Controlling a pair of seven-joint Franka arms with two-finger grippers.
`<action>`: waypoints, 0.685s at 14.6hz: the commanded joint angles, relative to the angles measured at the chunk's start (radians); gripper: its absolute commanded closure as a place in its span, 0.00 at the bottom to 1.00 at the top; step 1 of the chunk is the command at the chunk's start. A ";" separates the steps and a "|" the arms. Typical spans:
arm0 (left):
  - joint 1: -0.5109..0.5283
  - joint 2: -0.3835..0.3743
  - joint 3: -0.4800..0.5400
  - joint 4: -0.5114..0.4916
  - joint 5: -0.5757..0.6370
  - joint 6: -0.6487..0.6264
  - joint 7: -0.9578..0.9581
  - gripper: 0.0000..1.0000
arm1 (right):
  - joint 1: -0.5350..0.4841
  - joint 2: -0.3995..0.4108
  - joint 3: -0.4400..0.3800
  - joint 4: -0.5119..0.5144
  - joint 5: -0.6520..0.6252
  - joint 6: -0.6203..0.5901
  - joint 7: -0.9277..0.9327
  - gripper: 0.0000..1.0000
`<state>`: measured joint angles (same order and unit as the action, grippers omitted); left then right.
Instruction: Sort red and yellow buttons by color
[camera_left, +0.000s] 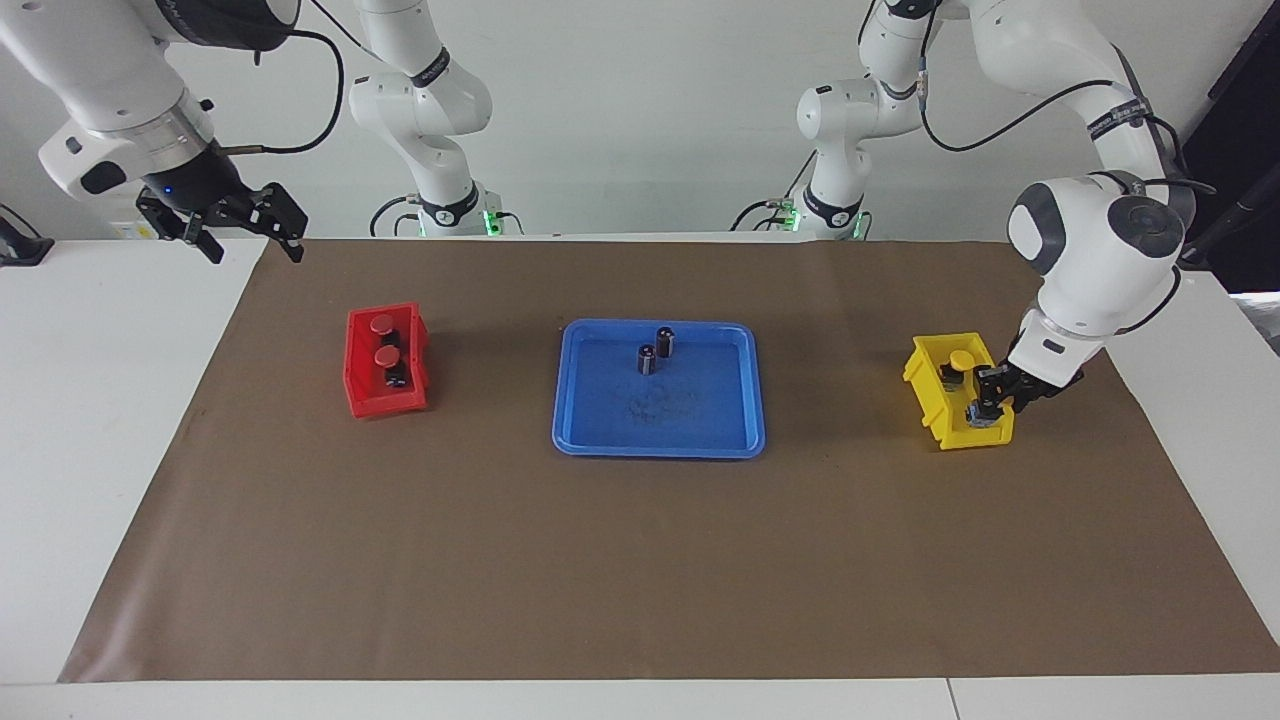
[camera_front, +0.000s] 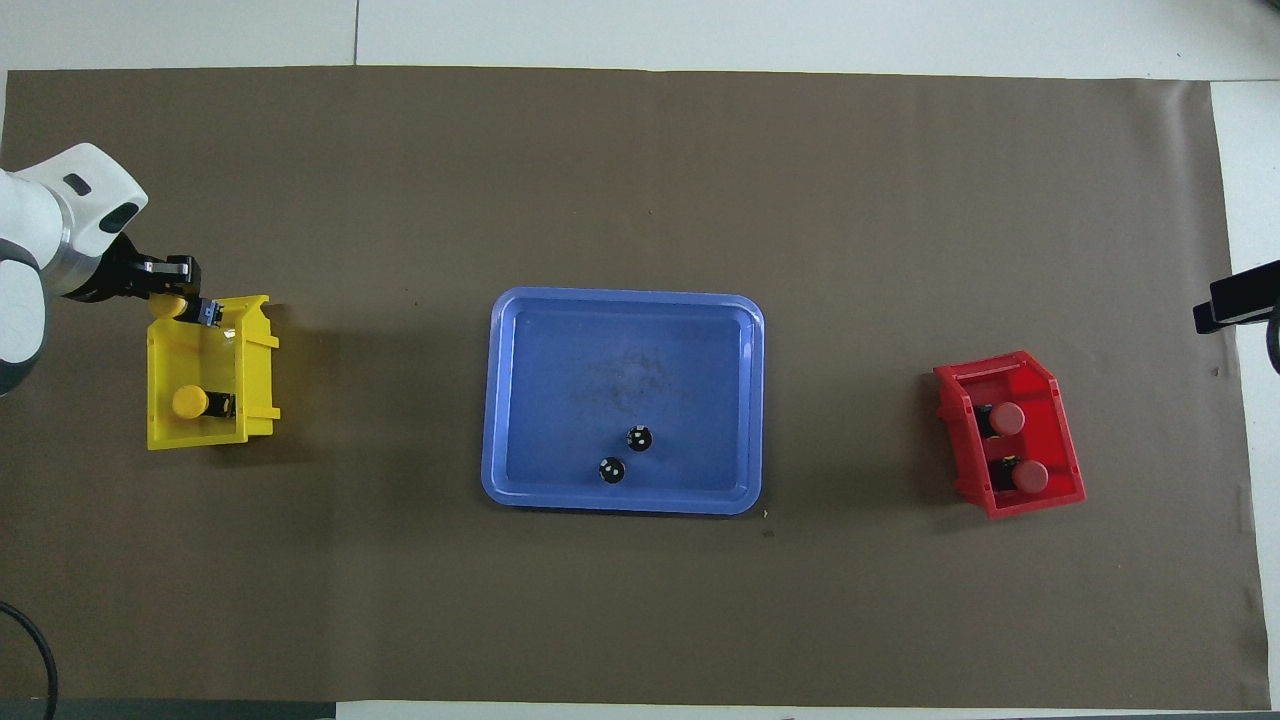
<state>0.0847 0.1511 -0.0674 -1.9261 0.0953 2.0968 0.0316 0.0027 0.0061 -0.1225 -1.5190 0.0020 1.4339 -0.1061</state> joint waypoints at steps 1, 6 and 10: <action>0.023 -0.051 -0.006 -0.086 -0.002 0.049 0.025 0.99 | -0.017 -0.021 0.018 -0.030 0.000 0.007 0.016 0.00; 0.021 -0.042 -0.008 -0.178 -0.002 0.178 -0.018 0.99 | -0.006 -0.021 0.020 -0.029 -0.005 0.013 0.014 0.00; 0.024 -0.016 -0.008 -0.182 -0.002 0.212 -0.012 0.96 | 0.011 -0.023 0.020 -0.029 -0.037 0.014 0.014 0.00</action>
<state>0.1033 0.1397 -0.0720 -2.0913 0.0953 2.2768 0.0282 0.0106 0.0060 -0.1112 -1.5221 -0.0055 1.4339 -0.1060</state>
